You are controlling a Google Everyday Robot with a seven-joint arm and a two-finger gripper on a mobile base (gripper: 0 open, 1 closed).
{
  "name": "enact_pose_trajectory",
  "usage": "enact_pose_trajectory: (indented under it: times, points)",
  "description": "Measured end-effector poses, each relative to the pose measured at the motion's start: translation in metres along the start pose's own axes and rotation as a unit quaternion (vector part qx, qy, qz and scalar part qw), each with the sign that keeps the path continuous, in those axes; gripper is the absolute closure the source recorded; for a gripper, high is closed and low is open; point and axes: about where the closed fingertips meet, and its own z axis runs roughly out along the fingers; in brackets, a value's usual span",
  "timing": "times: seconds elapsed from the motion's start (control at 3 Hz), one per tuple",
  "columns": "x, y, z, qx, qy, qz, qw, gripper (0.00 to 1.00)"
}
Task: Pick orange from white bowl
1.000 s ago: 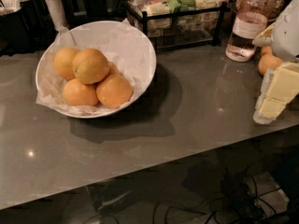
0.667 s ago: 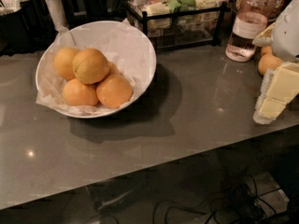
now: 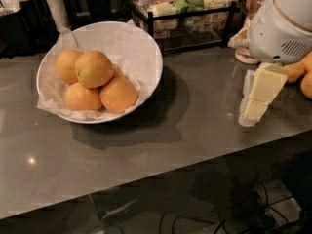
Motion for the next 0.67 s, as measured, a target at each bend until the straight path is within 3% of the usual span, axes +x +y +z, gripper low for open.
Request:
enact_pose_trajectory:
  times: [0.33,0.67]
  points:
    - [-0.041,0.0,0.018,-0.028,-0.033,-0.063,0.9971,0.0]
    - [-0.083,0.001,0.027,-0.039,-0.066,-0.12,0.9898,0.0]
